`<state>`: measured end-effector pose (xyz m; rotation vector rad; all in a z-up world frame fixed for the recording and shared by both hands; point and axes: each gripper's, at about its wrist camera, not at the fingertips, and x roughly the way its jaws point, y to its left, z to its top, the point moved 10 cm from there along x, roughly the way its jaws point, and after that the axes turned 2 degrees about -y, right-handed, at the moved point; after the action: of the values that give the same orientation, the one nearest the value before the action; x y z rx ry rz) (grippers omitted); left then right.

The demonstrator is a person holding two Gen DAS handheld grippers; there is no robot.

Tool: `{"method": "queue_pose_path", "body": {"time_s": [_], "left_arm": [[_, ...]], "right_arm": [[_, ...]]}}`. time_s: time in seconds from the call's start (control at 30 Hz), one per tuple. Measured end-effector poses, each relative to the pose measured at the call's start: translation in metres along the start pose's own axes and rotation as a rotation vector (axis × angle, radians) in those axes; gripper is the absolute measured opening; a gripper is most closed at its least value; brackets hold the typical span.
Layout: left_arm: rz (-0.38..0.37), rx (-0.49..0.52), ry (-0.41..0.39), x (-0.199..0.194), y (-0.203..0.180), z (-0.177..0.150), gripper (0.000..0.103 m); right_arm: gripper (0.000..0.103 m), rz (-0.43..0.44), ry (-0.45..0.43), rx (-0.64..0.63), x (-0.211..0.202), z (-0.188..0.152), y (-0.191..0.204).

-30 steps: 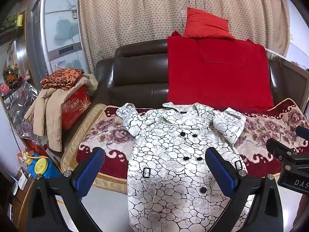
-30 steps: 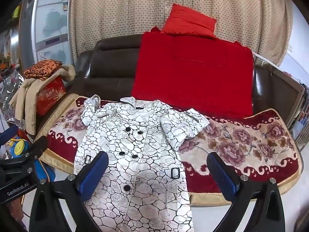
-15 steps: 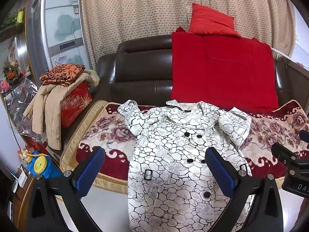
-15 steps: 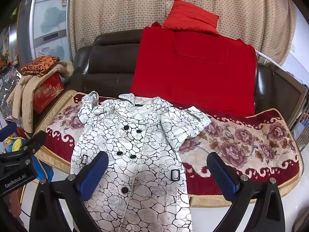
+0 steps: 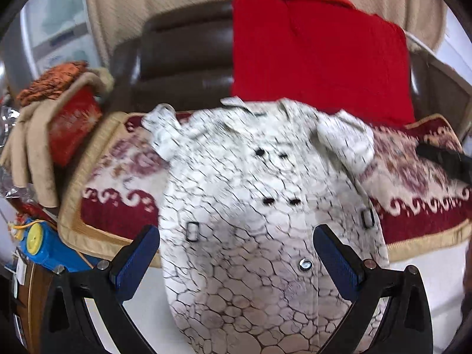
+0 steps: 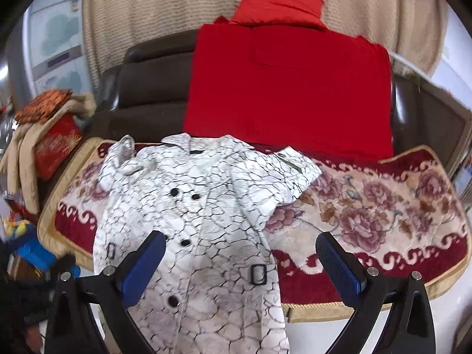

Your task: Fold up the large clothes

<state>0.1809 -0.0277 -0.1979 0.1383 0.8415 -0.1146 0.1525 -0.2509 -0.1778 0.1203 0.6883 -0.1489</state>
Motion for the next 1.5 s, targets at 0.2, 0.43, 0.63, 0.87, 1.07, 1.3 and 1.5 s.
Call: {"method": "queue_pose_path", "body": {"time_s": [0.2, 0.43, 0.63, 0.87, 1.07, 1.3, 1.5], "left_arm": [[-0.005, -0.006, 0.007, 0.016, 0.003, 0.004, 0.103], [-0.045, 0.048, 0.081, 0.038, -0.007, -0.004, 0.103], [-0.031, 0.035, 0.110, 0.052, -0.001, -0.002, 0.103], [0.003, 0.011, 0.133, 0.070, 0.016, 0.002, 0.103], [0.035, -0.020, 0.139, 0.082, 0.038, 0.008, 0.103], [0.064, -0.091, 0.117, 0.085, 0.070, 0.013, 0.103], [0.106, -0.142, 0.099, 0.079, 0.103, 0.011, 0.103]], "right_arm": [[0.103, 0.068, 0.035, 0.202, 0.071, 0.012, -0.068], [0.103, 0.243, 0.090, 0.568, 0.175, 0.020, -0.130], [0.094, 0.304, 0.093, 0.792, 0.245, 0.038, -0.160], [0.084, 0.265, 0.130, 0.910, 0.308, 0.052, -0.185], [0.036, 0.209, 0.139, 0.868, 0.331, 0.065, -0.187], [0.027, 0.378, -0.054, 0.680, 0.258, 0.122, -0.125], [0.027, 0.532, -0.075, 0.506, 0.201, 0.135, -0.015]]}}
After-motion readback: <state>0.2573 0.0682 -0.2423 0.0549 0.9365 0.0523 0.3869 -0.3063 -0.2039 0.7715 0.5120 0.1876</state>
